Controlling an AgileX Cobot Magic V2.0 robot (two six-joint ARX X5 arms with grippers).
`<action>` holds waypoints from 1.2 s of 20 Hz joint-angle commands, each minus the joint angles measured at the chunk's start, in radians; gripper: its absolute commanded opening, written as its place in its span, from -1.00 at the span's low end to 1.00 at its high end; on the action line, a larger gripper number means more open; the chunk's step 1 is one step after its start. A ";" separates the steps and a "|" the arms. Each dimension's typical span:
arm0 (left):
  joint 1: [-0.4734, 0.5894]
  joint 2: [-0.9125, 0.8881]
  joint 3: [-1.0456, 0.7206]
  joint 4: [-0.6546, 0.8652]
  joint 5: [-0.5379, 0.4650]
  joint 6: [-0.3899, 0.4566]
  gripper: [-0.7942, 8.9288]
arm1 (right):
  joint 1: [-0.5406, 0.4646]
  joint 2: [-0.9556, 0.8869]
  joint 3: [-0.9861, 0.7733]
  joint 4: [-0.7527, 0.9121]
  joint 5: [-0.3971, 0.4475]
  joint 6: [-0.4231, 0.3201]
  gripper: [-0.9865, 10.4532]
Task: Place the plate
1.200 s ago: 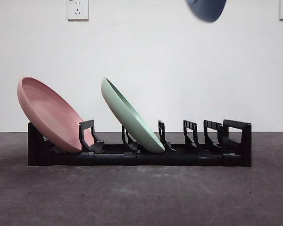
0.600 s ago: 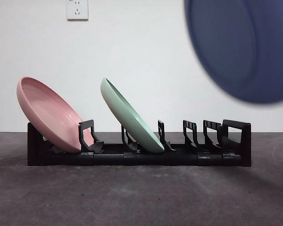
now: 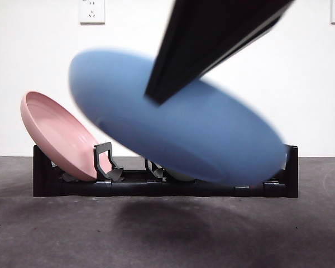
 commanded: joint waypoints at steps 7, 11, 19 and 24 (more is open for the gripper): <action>-0.002 0.006 0.024 0.007 0.007 0.020 -0.06 | -0.016 0.266 0.063 -0.002 0.091 -0.150 -0.81; -0.002 0.006 0.024 0.007 0.007 0.030 -0.06 | -0.052 0.342 0.063 0.024 0.107 -0.174 -0.81; -0.002 0.006 0.024 0.007 0.007 0.031 -0.06 | -0.081 0.386 0.063 0.045 0.064 -0.172 -0.66; -0.002 0.006 0.024 0.007 0.008 0.051 -0.06 | -0.080 0.357 0.095 0.063 -0.111 -0.063 -0.57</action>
